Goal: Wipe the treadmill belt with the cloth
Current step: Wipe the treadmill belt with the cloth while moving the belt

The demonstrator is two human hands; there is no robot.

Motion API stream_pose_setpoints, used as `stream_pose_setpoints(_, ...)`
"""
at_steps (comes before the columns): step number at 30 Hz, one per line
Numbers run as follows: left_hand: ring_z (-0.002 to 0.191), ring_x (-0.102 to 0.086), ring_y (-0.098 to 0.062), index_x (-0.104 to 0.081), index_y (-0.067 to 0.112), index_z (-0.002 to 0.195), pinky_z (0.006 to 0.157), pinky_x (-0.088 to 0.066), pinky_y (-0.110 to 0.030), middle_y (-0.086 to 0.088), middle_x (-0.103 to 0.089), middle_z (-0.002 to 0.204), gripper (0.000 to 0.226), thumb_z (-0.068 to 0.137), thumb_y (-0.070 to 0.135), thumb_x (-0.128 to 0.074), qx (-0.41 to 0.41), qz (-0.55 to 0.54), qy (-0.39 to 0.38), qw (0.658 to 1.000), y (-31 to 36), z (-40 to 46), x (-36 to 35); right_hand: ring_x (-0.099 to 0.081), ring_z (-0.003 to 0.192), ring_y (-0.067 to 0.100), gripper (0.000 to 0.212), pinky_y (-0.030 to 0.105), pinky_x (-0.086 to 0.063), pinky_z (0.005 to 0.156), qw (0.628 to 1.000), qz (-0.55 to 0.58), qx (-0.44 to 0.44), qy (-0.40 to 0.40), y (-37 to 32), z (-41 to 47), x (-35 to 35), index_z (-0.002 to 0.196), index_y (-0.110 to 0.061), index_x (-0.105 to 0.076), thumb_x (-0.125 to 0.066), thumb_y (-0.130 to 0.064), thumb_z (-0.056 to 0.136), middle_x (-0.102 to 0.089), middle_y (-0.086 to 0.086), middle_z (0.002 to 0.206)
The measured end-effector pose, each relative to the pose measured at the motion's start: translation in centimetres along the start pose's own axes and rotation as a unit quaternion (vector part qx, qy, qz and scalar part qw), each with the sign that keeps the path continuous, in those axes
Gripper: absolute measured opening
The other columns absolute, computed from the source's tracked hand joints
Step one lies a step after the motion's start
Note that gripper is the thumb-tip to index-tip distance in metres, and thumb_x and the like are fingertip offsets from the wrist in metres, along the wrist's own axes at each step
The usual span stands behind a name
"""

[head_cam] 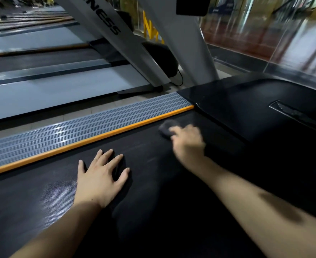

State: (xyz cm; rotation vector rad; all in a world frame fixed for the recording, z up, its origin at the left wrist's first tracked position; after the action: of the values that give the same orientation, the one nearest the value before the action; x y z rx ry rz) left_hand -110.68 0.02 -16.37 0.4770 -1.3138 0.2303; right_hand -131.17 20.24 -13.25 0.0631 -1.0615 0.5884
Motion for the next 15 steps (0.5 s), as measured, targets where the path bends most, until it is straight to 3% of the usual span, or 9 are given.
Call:
stream_pose_setpoints(3,0.152,-0.02,-0.012,-0.052,0.047,0.139,0.121,-0.015,-0.054,0.014,-0.041,0.156,0.067,0.085,0.078,-0.027,-0.006,-0.007,0.014,1.0,0.1,-0.2,0.1,-0.052,0.085,0.026,0.029,0.036,-0.044,0.073,0.978,0.12,0.159,-0.058,-7.2,-5.3,0.4,0.11,-0.034,-0.065,-0.064,-0.033,0.081,-0.055,0.001,0.091)
stream_pose_setpoints(5,0.152,-0.021,-0.011,-0.052,0.047,0.139,0.122,-0.014,-0.051,0.015,-0.042,0.155,0.067,0.086,0.078,-0.027,-0.009,-0.005,0.017,1.0,0.3,-0.2,0.2,-0.054,0.086,0.025,0.031,0.036,-0.047,0.071,0.968,0.12,0.215,-0.057,-6.8,-4.2,1.7,0.113,-0.036,-0.065,-0.058,-0.036,0.083,-0.056,-0.001,0.092)
stream_pose_setpoints(7,0.152,-0.02,-0.011,-0.051,0.047,0.14,0.122,-0.014,-0.049,0.015,-0.041,0.156,0.067,0.086,0.078,-0.026,-0.013,-0.007,0.015,1.0,0.5,-0.2,0.2,-0.057,0.089,0.029,0.031,0.039,-0.05,0.073,0.986,0.03,0.162,-0.037,-1.5,-0.5,1.3,0.116,-0.037,-0.065,-0.052,-0.037,0.088,-0.059,0.002,0.096)
stream_pose_setpoints(9,0.152,-0.018,-0.011,-0.05,0.046,0.14,0.123,-0.014,-0.048,0.015,-0.039,0.157,0.068,0.086,0.078,-0.025,-0.018,-0.009,0.013,1.0,0.6,-0.2,0.2,-0.055,0.097,0.034,0.03,0.043,-0.05,0.08,0.997,-0.059,0.038,-0.042,6.4,3.4,1.3,0.121,-0.037,-0.062,-0.053,-0.035,0.093,-0.058,0.008,0.105)
stream_pose_setpoints(11,0.152,-0.019,-0.011,-0.051,0.045,0.14,0.122,-0.014,-0.049,0.014,-0.04,0.157,0.068,0.086,0.078,-0.026,-0.019,-0.012,0.018,1.0,0.6,0.0,0.2,-0.051,0.101,0.035,0.031,0.044,-0.048,0.085,0.995,-0.078,-0.058,-0.038,10.9,4.8,1.7,0.124,-0.034,-0.06,-0.055,-0.033,0.094,-0.055,0.013,0.109)
stream_pose_setpoints(13,0.152,-0.02,-0.012,-0.052,0.045,0.139,0.122,-0.014,-0.049,0.014,-0.041,0.156,0.066,0.086,0.077,-0.028,-0.016,-0.011,0.02,1.0,0.4,0.1,0.3,-0.051,0.1,0.035,0.028,0.043,-0.047,0.083,0.99,-0.082,-0.112,-0.028,9.9,4.0,1.5,0.121,-0.031,-0.061,-0.056,-0.031,0.093,-0.054,0.015,0.108)
stream_pose_setpoints(15,0.152,-0.02,-0.012,-0.052,0.045,0.139,0.122,-0.014,-0.049,0.014,-0.041,0.156,0.065,0.087,0.076,-0.029,-0.012,-0.008,0.019,1.0,0.3,0.1,0.2,-0.053,0.089,0.035,0.023,0.041,-0.048,0.074,0.994,-0.06,-0.094,0.005,4.9,1.5,1.4,0.112,-0.027,-0.064,-0.064,-0.029,0.089,-0.056,0.015,0.097)
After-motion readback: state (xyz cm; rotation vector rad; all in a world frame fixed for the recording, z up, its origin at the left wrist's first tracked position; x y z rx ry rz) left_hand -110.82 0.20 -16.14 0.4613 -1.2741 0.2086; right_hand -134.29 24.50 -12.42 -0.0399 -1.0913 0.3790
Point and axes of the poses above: each hand's wrist, its own z-axis towards the middle knuckle, its own x-axis out of the back of the hand, y = z × x, the point moved 8 cm from there along z, towards the middle knuckle
